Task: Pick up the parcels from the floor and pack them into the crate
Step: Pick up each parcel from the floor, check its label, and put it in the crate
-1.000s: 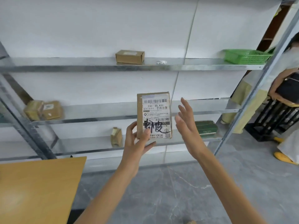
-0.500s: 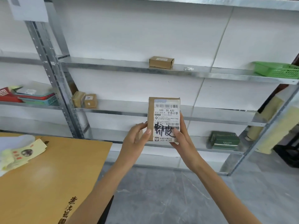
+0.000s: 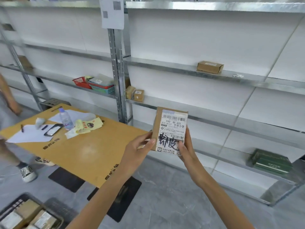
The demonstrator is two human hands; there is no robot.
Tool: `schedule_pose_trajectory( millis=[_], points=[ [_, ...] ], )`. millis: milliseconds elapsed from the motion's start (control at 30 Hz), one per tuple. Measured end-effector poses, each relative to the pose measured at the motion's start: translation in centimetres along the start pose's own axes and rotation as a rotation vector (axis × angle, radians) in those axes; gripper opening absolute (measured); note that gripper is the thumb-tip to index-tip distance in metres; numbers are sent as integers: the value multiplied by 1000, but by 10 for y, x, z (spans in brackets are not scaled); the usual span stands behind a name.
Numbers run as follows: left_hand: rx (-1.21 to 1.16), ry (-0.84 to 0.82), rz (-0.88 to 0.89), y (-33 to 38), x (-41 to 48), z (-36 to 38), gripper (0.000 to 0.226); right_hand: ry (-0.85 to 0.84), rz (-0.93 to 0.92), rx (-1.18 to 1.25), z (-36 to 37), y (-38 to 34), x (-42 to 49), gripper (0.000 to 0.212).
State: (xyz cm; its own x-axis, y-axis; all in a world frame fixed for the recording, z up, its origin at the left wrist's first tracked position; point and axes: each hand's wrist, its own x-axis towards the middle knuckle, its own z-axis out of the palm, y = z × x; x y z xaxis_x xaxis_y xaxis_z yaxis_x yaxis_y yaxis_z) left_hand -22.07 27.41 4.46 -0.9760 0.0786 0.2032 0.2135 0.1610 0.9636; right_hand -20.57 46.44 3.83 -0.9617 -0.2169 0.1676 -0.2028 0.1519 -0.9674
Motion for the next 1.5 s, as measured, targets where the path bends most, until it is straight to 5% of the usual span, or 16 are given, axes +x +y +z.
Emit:
schedule_pose_trajectory(
  millis=[233, 800, 1500],
  points=[
    [84, 93, 11, -12, -64, -98, 34, -123, -10, 10, 102, -21, -16, 61],
    [191, 276, -110, -36, -231, -363, 19, -364, 39, 99, 386, -54, -50, 80],
    [216, 245, -424, -145, -157, -574, 33, -427, 268, 220, 582, -1, 95, 53]
  ],
)
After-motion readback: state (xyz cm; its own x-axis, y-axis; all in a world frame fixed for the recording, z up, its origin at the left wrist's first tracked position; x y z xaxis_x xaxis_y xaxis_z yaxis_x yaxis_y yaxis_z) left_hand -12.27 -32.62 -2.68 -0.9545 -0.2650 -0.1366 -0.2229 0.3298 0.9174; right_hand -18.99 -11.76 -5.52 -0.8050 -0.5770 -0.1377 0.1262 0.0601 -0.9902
